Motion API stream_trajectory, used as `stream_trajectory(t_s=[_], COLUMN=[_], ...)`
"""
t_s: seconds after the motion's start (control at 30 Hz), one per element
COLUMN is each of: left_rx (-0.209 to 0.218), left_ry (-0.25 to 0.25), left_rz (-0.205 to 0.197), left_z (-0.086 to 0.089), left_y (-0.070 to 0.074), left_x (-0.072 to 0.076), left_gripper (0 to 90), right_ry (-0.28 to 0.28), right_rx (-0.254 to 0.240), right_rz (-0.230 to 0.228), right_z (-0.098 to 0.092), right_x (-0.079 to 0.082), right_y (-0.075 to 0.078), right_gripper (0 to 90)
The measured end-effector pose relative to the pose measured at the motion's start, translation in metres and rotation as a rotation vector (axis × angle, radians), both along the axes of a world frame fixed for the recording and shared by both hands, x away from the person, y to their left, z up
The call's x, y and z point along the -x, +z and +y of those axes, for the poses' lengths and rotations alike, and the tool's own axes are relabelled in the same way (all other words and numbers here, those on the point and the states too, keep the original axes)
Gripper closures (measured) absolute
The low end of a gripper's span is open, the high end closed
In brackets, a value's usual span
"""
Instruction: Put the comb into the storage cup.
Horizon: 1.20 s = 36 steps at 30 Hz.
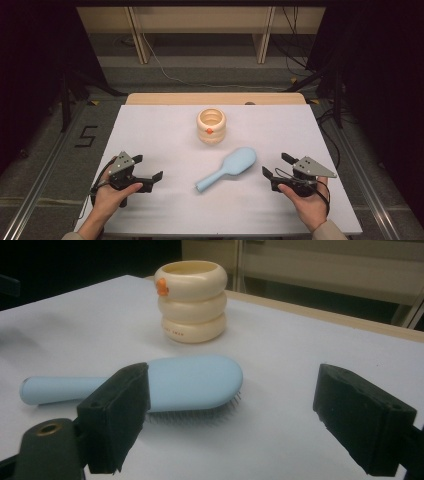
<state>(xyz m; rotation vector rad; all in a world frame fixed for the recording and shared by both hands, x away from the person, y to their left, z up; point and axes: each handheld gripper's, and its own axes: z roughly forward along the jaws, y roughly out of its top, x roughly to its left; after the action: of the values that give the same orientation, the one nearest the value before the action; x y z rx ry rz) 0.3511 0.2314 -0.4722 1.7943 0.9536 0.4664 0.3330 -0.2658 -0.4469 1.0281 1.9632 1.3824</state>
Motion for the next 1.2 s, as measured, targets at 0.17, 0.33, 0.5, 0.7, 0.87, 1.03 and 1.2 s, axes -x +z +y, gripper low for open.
stream_trajectory(t_s=[0.17,0.33,0.5,0.7,0.87,1.03,1.2], left_rx=[0.015,0.022,0.022,0.021,0.027,0.028,0.028], left_ry=[0.008,0.019,0.019,0.02,0.026,0.026,0.028], left_rz=[-0.023,-0.035,-0.038,-0.033,-0.034,-0.031,-0.033], left_z=[0.001,0.002,0.002,0.002,0.003,0.002,0.002], left_y=[0.002,0.003,0.003,0.002,0.002,0.002,0.002], left_x=[0.0,0.0,0.0,0.0,0.0,-0.001,-0.001], left_gripper=[0.0,0.0,0.0,0.1,0.3,0.6,1.0], right_ry=[0.0,-0.004,0.003,0.044,0.069,0.086,0.13], right_rx=[-0.009,-0.019,-0.029,-0.037,-0.035,-0.032,-0.024], right_rz=[-0.004,-0.007,-0.02,-0.038,-0.043,-0.041,-0.042], right_z=[0.001,0.001,0.006,0.02,0.032,0.041,0.06], right_x=[0.0,0.0,0.001,0.001,-0.001,-0.002,-0.004], right_y=[0.0,0.002,0.006,0.012,0.014,0.015,0.016], right_gripper=[15.9,16.0,16.1,17.3,20.8,23.2,34.2])
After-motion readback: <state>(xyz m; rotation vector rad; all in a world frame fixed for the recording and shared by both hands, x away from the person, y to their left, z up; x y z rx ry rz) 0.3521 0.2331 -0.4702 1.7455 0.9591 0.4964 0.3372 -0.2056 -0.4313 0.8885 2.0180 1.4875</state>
